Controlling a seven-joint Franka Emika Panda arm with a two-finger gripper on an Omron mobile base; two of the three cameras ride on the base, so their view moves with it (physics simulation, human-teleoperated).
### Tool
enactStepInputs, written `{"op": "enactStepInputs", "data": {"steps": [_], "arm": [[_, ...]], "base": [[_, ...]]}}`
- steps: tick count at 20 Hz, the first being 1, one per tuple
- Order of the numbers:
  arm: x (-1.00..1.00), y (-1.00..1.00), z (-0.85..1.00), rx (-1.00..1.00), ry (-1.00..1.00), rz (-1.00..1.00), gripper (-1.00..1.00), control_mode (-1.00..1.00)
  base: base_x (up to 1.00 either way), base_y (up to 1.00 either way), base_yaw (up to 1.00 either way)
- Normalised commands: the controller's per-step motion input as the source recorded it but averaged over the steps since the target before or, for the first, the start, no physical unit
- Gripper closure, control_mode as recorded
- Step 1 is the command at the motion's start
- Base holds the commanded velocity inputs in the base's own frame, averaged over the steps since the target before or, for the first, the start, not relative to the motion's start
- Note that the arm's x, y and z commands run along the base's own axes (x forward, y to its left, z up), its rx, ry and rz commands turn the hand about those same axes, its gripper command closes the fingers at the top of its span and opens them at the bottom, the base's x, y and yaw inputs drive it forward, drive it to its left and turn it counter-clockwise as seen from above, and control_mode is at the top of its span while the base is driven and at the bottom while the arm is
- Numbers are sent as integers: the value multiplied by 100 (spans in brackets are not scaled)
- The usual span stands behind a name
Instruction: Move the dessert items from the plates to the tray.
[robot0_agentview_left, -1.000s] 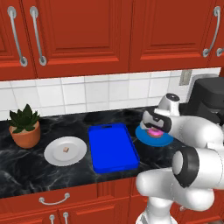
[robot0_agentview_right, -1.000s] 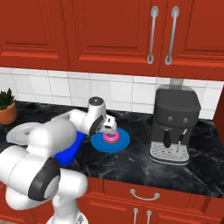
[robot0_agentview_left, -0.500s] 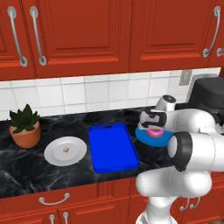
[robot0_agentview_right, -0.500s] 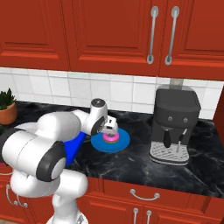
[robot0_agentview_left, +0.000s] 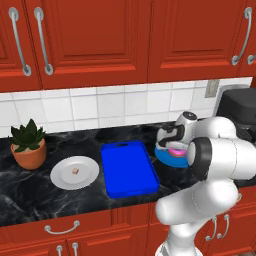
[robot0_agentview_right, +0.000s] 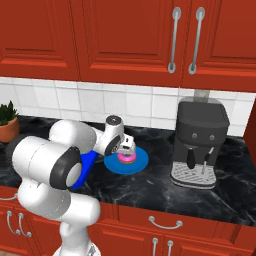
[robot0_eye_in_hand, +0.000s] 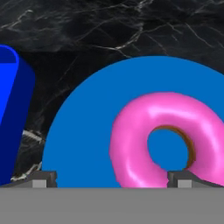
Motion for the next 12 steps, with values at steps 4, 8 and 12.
{"op": "enactStepInputs", "data": {"steps": [4, 8, 12], "arm": [[21, -2, -14, 0, 0, 0, -100, -100], [19, -4, -14, 0, 0, 0, -100, -100], [7, -1, -24, 0, 0, 0, -100, -100]], "base": [[0, 0, 0], [0, 0, 0], [0, 0, 0]]}}
